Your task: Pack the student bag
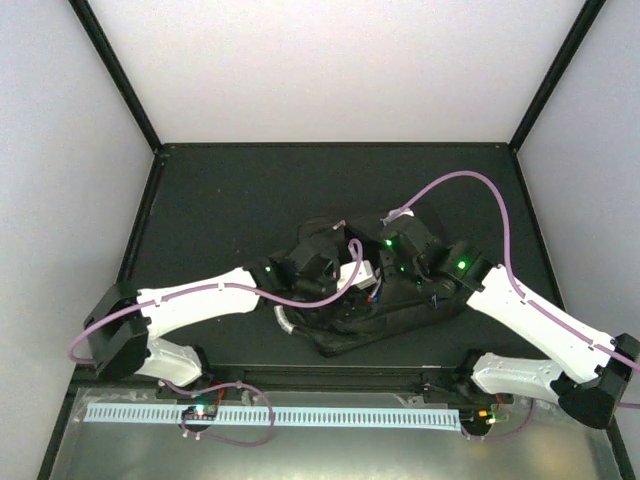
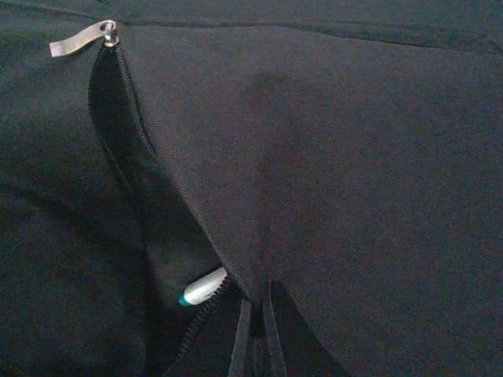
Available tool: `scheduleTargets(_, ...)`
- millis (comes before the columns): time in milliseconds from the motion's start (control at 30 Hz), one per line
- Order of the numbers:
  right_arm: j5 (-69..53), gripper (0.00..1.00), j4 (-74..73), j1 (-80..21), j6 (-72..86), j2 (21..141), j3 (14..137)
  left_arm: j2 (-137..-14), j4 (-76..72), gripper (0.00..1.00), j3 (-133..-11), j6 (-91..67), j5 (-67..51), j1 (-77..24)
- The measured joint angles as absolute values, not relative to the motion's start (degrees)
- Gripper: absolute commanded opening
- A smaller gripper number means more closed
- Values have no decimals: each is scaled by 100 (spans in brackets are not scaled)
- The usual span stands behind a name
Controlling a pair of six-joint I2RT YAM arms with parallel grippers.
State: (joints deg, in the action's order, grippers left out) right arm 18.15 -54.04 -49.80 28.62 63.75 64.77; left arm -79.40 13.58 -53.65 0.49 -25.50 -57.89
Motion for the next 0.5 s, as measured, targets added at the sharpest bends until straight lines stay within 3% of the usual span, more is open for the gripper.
scheduleTargets(100,1804,2,-5411,-4978,2862,6375,6477,-8031,1363,26,-5419,40,-2552,-5787)
scheduleTargets(500,1765,2,-5415,-4974,2862,6348,6477,-8239,718,22,-5354,-543,-2567,-5638)
